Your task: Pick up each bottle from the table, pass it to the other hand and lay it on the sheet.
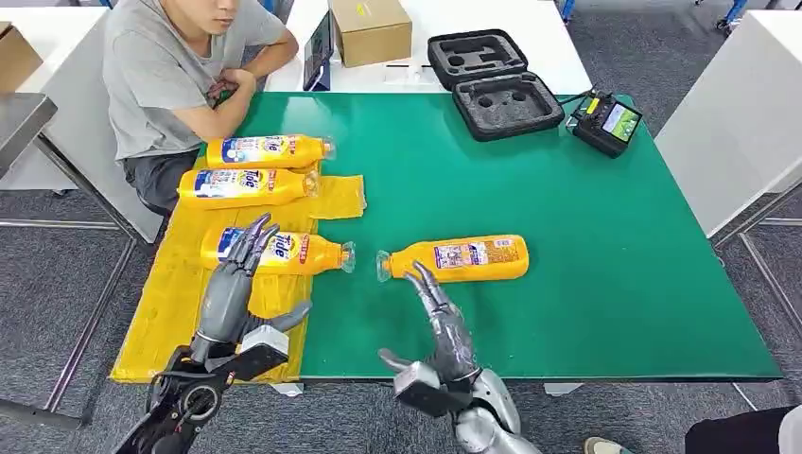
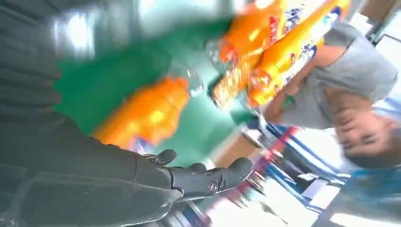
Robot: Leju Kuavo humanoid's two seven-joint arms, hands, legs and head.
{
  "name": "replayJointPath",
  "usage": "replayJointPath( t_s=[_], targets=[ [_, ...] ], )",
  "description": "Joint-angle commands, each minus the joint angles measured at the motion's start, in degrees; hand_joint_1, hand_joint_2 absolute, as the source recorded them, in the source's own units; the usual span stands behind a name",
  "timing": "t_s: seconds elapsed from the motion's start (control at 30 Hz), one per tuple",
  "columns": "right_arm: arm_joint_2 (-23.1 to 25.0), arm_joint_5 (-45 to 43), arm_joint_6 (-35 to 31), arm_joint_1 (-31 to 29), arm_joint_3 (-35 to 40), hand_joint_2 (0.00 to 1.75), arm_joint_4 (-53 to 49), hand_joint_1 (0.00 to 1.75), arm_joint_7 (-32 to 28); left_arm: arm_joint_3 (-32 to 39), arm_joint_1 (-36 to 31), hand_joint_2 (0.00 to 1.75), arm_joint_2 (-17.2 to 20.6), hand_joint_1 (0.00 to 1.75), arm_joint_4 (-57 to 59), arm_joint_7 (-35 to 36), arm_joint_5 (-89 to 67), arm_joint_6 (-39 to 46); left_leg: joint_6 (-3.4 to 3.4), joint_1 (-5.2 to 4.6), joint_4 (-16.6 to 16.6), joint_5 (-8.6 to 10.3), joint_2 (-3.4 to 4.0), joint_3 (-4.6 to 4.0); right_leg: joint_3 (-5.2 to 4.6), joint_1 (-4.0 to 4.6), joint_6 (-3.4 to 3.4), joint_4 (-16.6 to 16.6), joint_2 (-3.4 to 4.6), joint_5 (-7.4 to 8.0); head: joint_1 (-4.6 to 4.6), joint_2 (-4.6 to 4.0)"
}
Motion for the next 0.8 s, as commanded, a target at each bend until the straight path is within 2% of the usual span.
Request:
replayJointPath(
  t_s=[0.03, 0.13, 0.37, 0.67, 0.8],
  targets=[
    [-5.6, 38.1, -1.1, -2.9, -21.4, 1.75, 0.8, 0.0, 14.1, 1.4, 2.1, 1.75, -6.6, 0.0, -3.2, -4.1, 4.9, -1.3, 0.0, -0.04, 0.0, -0.04, -0.24, 0.14, 0.21, -0.05, 0.0, 0.0, -0.16, -0.1, 0.0, 0.0],
    [-10.0, 38.5, 2.9, -4.7, -22.9, 1.75, 2.7, 0.0, 16.8, 0.7, 3.0, 1.75, -7.8, 0.0, -4.7, -3.9, 5.4, -1.9, 0.03, -0.07, 0.0, -0.08, -0.31, 0.26, 0.37, -0.08, 0.03, 0.0, -0.2, -0.13, 0.0, 0.0],
    [-13.5, 39.0, 9.9, -9.1, -22.6, 1.75, 7.3, 0.0, 16.4, -1.7, 0.5, 1.75, -8.8, 0.0, -2.5, -4.3, 7.5, -3.3, 0.05, -0.18, 0.0, -0.05, -0.31, 0.11, 0.21, -0.18, 0.03, 0.0, -0.09, -0.02, -0.02, 0.0],
    [-14.6, 42.3, 6.0, -9.6, -20.3, 1.75, 8.4, 0.0, 19.0, -2.8, -0.6, 1.75, -9.8, 0.0, -2.0, -4.6, 7.6, -1.9, 0.05, -0.18, 0.0, -0.09, -0.28, 0.2, 0.27, -0.12, 0.02, 0.0, -0.06, -0.04, -0.02, 0.0],
    [-14.5, 42.4, 6.5, -9.5, -20.1, 1.75, 8.2, 0.0, 19.2, -3.0, -0.9, 1.75, -10.0, 0.0, -2.1, -4.5, 7.6, -1.9, 0.06, -0.15, 0.0, -0.07, -0.25, 0.17, 0.23, -0.13, 0.03, 0.0, -0.04, -0.02, -0.02, 0.0]
  ],
)
